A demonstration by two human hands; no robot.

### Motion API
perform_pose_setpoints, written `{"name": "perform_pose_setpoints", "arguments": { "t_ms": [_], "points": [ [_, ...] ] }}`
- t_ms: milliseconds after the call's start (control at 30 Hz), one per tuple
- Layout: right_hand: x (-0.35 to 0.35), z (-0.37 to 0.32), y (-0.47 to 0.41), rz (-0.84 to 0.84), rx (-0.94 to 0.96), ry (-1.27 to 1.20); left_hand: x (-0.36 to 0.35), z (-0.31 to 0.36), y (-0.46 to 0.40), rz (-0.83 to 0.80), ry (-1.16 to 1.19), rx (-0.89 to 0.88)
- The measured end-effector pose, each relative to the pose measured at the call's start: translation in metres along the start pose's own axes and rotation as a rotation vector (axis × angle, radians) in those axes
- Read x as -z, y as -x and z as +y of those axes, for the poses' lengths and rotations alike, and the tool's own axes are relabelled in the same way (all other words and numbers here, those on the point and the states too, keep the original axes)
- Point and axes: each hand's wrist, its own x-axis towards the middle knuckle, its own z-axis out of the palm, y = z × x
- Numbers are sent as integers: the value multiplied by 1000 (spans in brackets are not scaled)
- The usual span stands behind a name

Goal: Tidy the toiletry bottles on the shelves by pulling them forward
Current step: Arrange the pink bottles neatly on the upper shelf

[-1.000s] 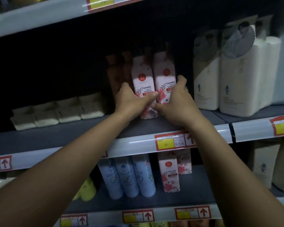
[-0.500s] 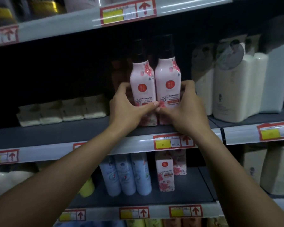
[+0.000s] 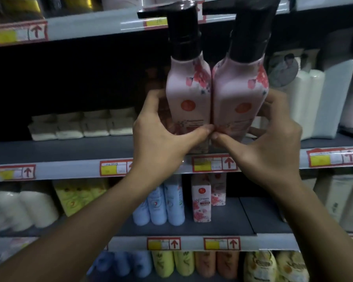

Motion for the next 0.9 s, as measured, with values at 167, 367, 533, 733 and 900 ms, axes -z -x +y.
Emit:
{"name": "perform_pose_setpoints", "arguments": {
  "t_ms": [167,367,533,733,900],
  "points": [
    [20,10,23,-10,69,133,-9,1,30,-27,20,71],
    [41,31,64,-100,29,167,-34,-10,73,-73,45,168],
    [52,56,89,-306,-48,236,-54,-34,105,-96,28,223],
    [57,87,126,-482,-160,226,-76,-65,138,-123,-31,277],
    [55,109,155,-582,-276,226,-98,-84,171,-113,-19,370]
  ]
}}
